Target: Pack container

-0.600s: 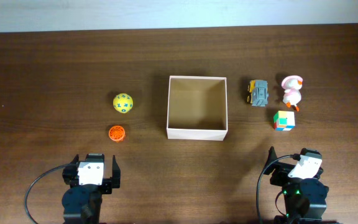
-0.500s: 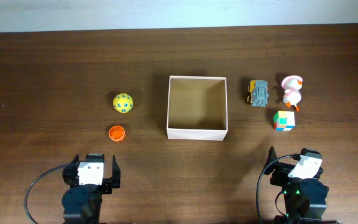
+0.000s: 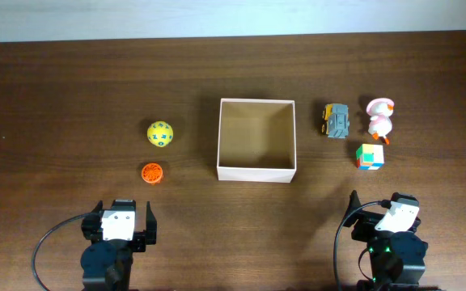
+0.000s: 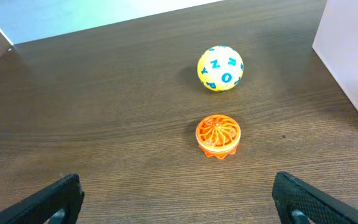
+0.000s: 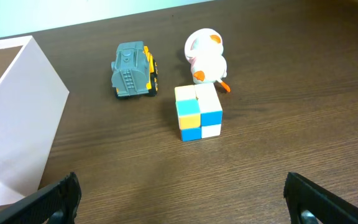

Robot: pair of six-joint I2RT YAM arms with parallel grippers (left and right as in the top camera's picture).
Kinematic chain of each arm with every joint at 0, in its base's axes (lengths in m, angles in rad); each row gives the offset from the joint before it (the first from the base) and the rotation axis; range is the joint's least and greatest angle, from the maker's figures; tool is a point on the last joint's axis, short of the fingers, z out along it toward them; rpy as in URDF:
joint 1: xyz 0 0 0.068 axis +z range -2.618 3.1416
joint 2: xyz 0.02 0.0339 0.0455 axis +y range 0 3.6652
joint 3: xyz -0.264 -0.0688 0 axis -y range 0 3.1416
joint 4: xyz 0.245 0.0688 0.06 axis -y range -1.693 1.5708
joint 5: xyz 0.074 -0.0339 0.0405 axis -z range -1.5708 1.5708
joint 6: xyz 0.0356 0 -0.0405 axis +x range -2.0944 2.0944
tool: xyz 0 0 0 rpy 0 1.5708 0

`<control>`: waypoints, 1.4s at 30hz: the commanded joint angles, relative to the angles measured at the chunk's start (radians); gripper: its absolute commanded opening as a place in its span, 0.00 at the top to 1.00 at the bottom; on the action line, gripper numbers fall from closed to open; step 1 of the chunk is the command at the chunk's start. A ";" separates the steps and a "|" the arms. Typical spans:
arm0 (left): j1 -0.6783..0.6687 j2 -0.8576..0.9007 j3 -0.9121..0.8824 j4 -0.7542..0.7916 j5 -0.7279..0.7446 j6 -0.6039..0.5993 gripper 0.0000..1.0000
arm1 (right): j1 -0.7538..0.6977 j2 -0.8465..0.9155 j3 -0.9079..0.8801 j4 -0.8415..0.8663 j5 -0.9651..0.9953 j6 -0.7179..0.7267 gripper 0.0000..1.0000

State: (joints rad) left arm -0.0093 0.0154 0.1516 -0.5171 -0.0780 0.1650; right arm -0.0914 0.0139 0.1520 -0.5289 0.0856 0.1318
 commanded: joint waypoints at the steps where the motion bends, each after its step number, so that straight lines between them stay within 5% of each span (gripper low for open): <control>1: -0.003 -0.010 -0.007 0.004 0.011 0.016 0.01 | -0.007 -0.010 -0.008 0.001 -0.002 -0.001 0.01; 21: -0.003 -0.010 -0.007 0.004 0.007 0.017 0.01 | -0.007 -0.010 -0.008 0.001 -0.002 -0.001 0.01; 26: -0.003 -0.010 -0.007 0.006 -0.163 0.047 0.01 | -0.007 -0.010 -0.008 0.008 -0.002 -0.001 0.01; 30: -0.003 -0.010 -0.007 0.008 -0.166 0.047 0.01 | -0.007 -0.010 -0.008 0.007 -0.003 0.000 0.01; 42: -0.003 0.002 0.051 0.144 0.153 -0.035 0.01 | -0.007 0.001 0.048 0.070 -0.318 0.097 0.01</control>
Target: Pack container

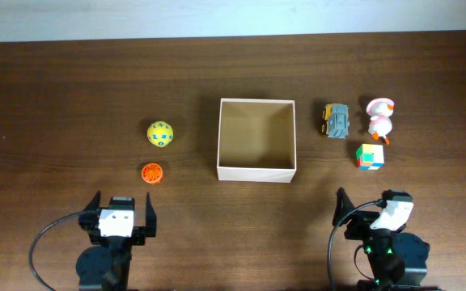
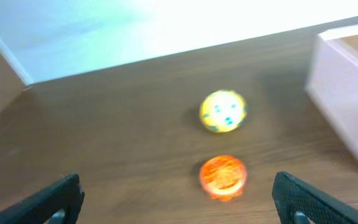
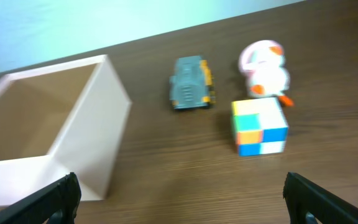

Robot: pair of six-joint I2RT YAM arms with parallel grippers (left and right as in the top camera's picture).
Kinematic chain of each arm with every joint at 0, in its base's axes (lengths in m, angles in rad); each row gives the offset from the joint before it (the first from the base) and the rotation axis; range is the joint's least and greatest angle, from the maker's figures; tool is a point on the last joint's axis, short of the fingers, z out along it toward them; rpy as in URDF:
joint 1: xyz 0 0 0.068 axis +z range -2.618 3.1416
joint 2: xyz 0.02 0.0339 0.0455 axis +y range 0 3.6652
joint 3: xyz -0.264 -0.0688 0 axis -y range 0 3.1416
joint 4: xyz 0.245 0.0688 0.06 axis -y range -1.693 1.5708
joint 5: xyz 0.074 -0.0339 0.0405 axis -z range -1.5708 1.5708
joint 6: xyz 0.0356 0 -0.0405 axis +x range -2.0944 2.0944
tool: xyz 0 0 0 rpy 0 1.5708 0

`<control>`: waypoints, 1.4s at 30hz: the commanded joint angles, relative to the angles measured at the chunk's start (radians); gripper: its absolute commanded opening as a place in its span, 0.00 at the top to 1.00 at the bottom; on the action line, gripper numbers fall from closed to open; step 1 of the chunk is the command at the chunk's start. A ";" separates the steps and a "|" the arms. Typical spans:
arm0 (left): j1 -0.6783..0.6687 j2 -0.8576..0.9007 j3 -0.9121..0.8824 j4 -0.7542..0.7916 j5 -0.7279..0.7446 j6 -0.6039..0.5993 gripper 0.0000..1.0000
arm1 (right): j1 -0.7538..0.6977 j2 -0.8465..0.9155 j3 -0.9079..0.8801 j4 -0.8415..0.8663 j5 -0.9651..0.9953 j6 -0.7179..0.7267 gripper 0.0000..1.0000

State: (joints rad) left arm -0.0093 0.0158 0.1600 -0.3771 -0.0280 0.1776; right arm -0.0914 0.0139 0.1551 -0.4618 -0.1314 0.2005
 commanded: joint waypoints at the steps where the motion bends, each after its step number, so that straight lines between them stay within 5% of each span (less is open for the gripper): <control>1: -0.003 0.017 0.063 -0.002 0.103 -0.053 0.01 | -0.007 0.010 0.071 0.001 -0.101 0.028 0.01; 9: -0.003 0.374 0.348 -0.043 0.092 -0.053 0.01 | -0.007 0.329 0.488 -0.153 -0.094 -0.047 0.01; 24: -0.003 1.235 1.112 -0.520 0.139 -0.053 0.01 | -0.007 1.360 1.575 -0.822 -0.094 -0.100 0.01; 39: -0.001 1.440 1.126 -0.499 0.151 -0.049 0.01 | -0.006 1.940 1.657 -0.704 -0.093 -0.114 0.01; 42: -0.001 1.452 1.126 -0.499 0.151 -0.049 0.01 | 0.001 2.036 1.657 -0.678 -0.078 -0.114 0.10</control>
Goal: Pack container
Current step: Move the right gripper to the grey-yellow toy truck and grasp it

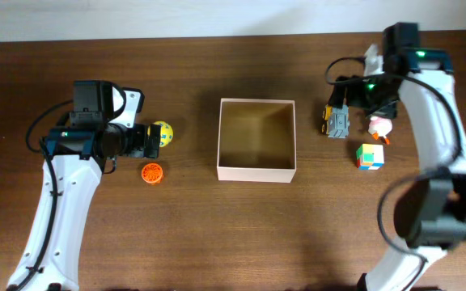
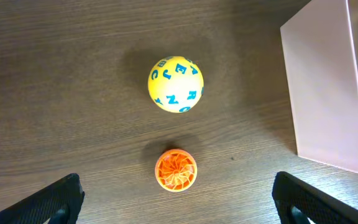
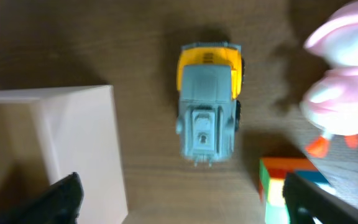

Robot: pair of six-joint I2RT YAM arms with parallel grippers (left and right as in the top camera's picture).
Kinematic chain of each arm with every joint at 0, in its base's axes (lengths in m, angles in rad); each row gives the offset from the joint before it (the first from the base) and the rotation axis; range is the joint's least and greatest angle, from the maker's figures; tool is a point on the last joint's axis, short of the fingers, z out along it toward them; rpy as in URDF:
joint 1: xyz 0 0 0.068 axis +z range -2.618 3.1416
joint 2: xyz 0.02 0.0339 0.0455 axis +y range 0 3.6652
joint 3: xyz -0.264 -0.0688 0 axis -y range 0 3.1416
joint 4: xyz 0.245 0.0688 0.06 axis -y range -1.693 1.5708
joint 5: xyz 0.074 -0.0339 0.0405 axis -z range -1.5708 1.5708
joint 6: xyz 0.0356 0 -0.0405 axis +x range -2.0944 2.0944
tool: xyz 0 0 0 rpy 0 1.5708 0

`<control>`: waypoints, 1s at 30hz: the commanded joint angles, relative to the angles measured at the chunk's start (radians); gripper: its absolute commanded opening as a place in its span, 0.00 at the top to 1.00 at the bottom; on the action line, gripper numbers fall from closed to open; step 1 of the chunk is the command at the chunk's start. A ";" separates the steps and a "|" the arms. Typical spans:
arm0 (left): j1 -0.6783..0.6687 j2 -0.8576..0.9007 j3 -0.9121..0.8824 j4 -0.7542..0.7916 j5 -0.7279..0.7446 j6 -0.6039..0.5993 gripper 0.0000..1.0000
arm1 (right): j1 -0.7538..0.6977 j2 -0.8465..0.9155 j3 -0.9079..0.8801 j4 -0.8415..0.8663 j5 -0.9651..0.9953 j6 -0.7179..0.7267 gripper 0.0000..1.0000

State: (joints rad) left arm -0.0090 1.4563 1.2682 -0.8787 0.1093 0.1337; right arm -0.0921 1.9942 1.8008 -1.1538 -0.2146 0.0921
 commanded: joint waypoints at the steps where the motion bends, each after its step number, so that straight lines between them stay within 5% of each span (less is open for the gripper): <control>1: -0.001 0.013 0.018 0.003 0.014 -0.005 0.01 | 0.005 0.072 0.011 0.024 0.019 -0.005 0.12; 12: -0.001 0.014 0.018 0.002 0.014 -0.005 0.01 | 0.080 0.182 -0.002 0.080 0.212 0.055 0.12; 25: -0.001 0.014 0.018 0.003 0.014 -0.005 0.01 | 0.079 0.233 -0.019 0.104 0.212 0.072 0.27; 30: -0.001 0.014 0.018 0.003 0.014 -0.005 0.01 | 0.079 0.233 -0.019 0.103 0.212 0.074 0.46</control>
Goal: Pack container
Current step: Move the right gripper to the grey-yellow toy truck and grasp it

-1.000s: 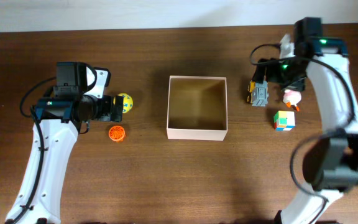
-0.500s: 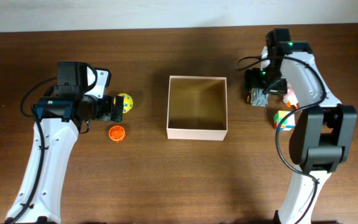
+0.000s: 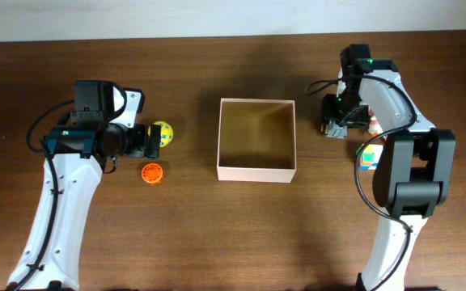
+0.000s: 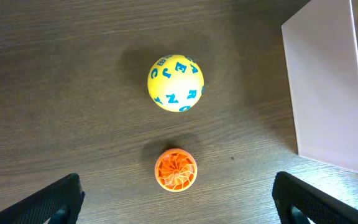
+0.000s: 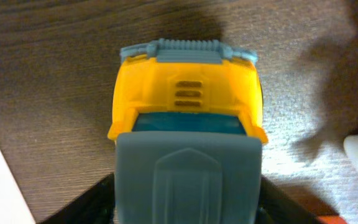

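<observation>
The open white box (image 3: 256,172) stands mid-table, nothing inside it. Right of it lies a grey and yellow toy truck (image 5: 187,124); my right gripper (image 5: 186,208) is down on it, a finger pressed against each side of its grey bed, shut on it (image 3: 336,123). A yellow letter ball (image 4: 175,83) and an orange ribbed disc (image 4: 176,169) lie left of the box. My left gripper (image 4: 176,205) hovers open above them, its fingers wide apart, holding nothing.
A pink and white duck (image 3: 376,122) stands just right of the truck, partly hidden by the right arm. A colourful cube (image 3: 369,158) lies in front of it. The box's left wall (image 4: 325,87) shows in the left wrist view.
My right gripper was open well above the truck; now it is low over it with its fingers against the truck's sides. The left arm, ball and disc have not moved.
Both arms sat folded at the table's front edge with grippers open, then tilted up a little. Later the left reached over the ball and disc and the right over the truck. Now the right is shut on the truck.
</observation>
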Robot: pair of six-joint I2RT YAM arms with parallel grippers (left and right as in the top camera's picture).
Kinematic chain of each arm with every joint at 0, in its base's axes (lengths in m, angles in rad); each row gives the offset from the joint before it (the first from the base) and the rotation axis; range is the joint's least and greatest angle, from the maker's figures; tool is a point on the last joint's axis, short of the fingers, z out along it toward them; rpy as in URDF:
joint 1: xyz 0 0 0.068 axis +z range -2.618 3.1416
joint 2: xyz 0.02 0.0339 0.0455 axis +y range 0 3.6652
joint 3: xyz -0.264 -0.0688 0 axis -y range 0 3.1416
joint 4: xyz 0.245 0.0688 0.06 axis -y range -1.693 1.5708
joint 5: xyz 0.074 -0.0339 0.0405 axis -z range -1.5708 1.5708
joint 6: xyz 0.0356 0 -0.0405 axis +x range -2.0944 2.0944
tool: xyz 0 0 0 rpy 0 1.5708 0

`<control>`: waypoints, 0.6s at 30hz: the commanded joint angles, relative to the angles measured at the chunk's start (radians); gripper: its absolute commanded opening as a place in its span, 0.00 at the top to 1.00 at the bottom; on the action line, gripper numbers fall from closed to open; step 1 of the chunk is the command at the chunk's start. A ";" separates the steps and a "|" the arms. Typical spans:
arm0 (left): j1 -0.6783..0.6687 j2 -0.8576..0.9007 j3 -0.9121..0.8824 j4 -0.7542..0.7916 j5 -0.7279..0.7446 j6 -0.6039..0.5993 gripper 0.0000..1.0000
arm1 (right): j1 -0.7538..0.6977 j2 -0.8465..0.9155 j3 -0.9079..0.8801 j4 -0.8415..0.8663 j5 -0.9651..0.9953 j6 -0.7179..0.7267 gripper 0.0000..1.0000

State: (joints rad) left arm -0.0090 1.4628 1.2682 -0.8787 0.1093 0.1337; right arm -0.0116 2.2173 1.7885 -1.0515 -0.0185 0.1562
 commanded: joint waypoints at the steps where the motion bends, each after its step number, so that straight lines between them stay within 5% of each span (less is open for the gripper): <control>1: -0.001 0.007 0.018 0.003 0.014 -0.005 0.01 | -0.002 0.010 -0.006 0.002 0.016 0.010 0.49; 10: -0.001 0.007 0.018 0.003 0.014 -0.005 0.01 | 0.000 -0.048 0.010 -0.023 0.058 0.010 0.55; 18: -0.001 0.007 0.018 0.003 0.014 -0.005 0.01 | 0.091 -0.289 0.058 -0.114 0.057 0.027 0.63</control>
State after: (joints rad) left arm -0.0090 1.4628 1.2682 -0.8783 0.1093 0.1337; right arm 0.0189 2.0953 1.7931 -1.1538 0.0265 0.1616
